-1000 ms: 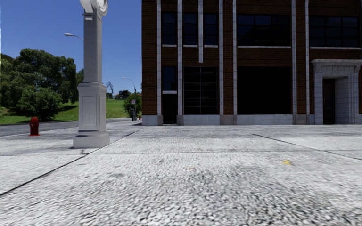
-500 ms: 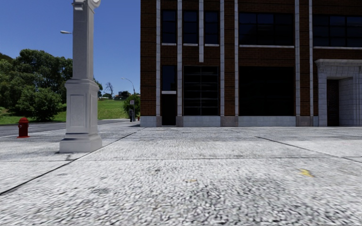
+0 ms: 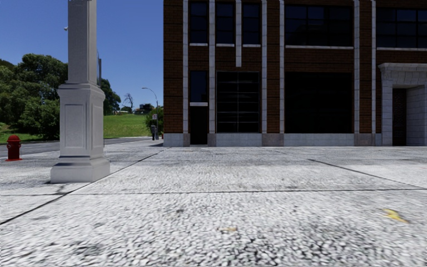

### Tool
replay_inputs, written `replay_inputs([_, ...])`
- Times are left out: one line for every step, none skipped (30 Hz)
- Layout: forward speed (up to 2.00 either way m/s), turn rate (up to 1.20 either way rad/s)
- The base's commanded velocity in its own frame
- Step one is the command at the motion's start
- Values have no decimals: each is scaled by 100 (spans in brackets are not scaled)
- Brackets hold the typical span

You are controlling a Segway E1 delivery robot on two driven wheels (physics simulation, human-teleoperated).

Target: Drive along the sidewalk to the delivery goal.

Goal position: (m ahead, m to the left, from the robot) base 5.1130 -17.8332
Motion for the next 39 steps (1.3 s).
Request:
replay_inputs([95, -5])
replay_inputs([95, -11])
replay_inputs([95, -15])
replay_inputs([95, -20])
replay_inputs([95, -20])
replay_inputs([95, -24])
replay_inputs([95, -28])
replay_inputs([95, -30])
replay_inputs([95, -35])
replay_inputs([95, -35])
replay_inputs([95, -38])
replay_inputs([96, -39])
replay_inputs([96, -39])
replay_inputs([96, -39])
replay_inputs([97, -39])
replay_inputs([99, -39])
replay_inputs([107, -39])
replay_inputs([107, -39])
replay_inputs([125, -39])
replay_inputs([132, -39])
replay_inputs([135, -39])
replay_inputs([135, -39])
replay_inputs([135, -39])
replay_inputs([136, -39])
replay_inputs([136, -39])
replay_inputs([142, -39])
replay_inputs([142, -39])
replay_inputs([157, -39])
replay_inputs([165, -39])
replay_inputs([175, -39])
replay_inputs([175, -39])
replay_inputs([178, -39])
replay_inputs([179, -39])
replay_inputs([179, -39])
replay_inputs([179, -39])
replay_inputs([179, -39])
replay_inputs([179, -39])
replay_inputs([180, -39])
replay_inputs([180, -39])
